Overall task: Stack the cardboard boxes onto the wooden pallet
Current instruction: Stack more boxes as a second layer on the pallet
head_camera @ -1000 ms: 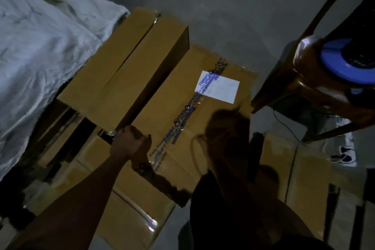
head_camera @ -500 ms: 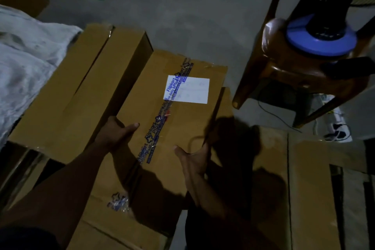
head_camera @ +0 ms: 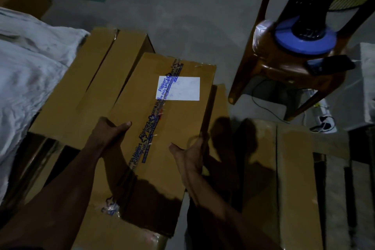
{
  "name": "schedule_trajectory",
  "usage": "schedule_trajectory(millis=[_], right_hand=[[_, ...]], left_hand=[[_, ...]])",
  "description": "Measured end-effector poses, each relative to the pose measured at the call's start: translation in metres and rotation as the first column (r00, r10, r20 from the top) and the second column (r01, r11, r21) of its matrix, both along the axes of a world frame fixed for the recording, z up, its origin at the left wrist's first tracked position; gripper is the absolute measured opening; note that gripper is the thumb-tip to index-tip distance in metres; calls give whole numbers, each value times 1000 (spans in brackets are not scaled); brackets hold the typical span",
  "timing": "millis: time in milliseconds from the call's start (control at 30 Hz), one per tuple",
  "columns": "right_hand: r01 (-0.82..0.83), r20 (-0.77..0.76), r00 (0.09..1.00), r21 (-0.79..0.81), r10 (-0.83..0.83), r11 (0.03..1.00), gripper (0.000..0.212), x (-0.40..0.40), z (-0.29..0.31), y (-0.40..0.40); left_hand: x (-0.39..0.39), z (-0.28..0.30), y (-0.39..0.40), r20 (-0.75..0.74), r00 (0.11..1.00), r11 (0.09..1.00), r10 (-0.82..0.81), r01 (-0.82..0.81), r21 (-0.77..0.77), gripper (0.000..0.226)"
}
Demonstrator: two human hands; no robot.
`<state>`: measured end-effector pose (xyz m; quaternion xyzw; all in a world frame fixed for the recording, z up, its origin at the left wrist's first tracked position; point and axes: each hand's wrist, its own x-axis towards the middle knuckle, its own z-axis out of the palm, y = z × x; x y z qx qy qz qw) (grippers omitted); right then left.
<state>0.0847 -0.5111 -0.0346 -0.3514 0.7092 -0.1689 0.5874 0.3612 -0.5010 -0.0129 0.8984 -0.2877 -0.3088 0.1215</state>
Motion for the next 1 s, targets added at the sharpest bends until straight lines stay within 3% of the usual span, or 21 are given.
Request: schedule_trajectory(millis=[67,233,400,500,667,1000], right_hand=[[-12,59,998,-11,13,1000,120,-12,34,28],[-148,13,988,-120,151,982,129,-52,126,106],[-350,-21,935,-236,355,907,117,-111,195,189],[-449,-30,887,-297,461,843,120,-133,233,243],[-563,-5,800,-352,600,748,118,-163,271,321],[-734,3,601,-393,799,554,109,-156,328,406]], left_hand=[[-7,26,30,-1,1000,1000,25,-25,-1,135],[-54,107,134,17,992,990,122,-120,-69,124],[-104,166,272,69,989,985,130,-120,-125,129],[-146,202,361,92,973,965,212,-194,-177,113],[-240,275,476,181,906,899,382,-318,-302,69],[-297,338,614,231,785,798,574,-474,-372,63]])
